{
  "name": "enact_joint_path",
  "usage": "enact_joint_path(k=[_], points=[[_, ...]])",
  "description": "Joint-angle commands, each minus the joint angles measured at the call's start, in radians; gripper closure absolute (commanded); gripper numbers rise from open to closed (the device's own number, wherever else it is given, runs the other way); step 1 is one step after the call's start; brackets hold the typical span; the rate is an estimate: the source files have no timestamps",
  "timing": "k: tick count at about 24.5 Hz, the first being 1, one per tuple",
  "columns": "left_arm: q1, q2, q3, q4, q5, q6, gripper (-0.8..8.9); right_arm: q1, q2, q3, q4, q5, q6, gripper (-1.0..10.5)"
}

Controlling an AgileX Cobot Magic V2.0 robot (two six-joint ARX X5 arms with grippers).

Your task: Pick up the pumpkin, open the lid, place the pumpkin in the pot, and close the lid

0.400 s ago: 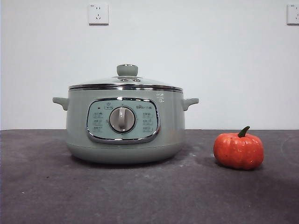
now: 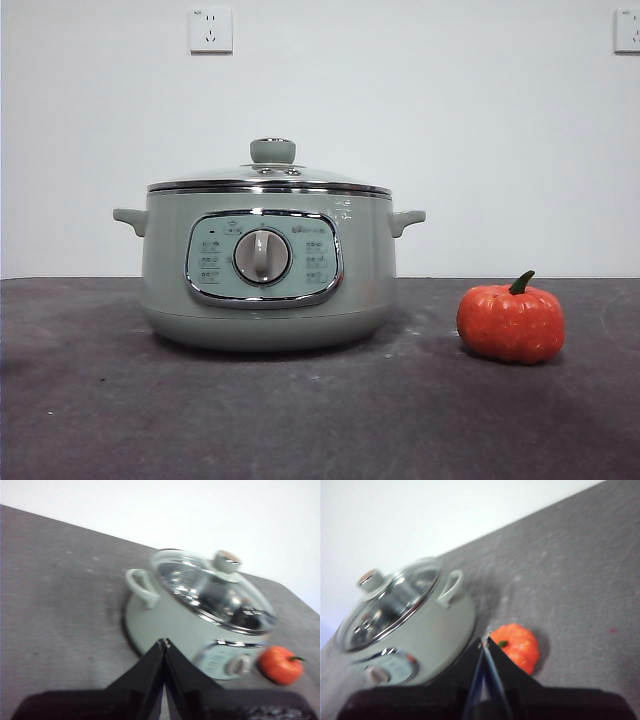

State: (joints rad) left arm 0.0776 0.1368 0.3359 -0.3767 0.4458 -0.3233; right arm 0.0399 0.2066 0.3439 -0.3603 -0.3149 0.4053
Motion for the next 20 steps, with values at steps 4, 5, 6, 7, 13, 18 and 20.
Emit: enact_joint_path(k=[4,5,6,7,13,18,20], points=[[0.002,0.123,0.154,-0.139,0.108,0.143,8.22,0.010,0.143,0.213,-0.161,-0.095,-0.155,9.6],[0.002,0.146,0.184,-0.167,0.128,0.166,8.22,0.011,0.170,0.254,-0.199,-0.110,-0.187,9.6],[0.002,0.166,0.209,-0.188,0.146,0.187,8.22,0.014,0.194,0.291,-0.234,-0.120,-0.212,9.6],[0.001,0.187,0.236,-0.209,0.169,0.206,8.22,0.017,0.222,0.335,-0.276,-0.132,-0.245,9.6],[0.000,0.286,0.383,-0.306,0.269,0.270,8.22,0.036,0.368,0.563,-0.508,-0.133,-0.397,9.6],[0.000,0.360,0.506,-0.452,0.322,0.364,8.22,0.053,0.458,0.697,-0.682,-0.134,-0.475,9.6],[-0.001,0.378,0.543,-0.510,0.322,0.402,8.22,0.056,0.481,0.727,-0.741,-0.136,-0.499,9.6]])
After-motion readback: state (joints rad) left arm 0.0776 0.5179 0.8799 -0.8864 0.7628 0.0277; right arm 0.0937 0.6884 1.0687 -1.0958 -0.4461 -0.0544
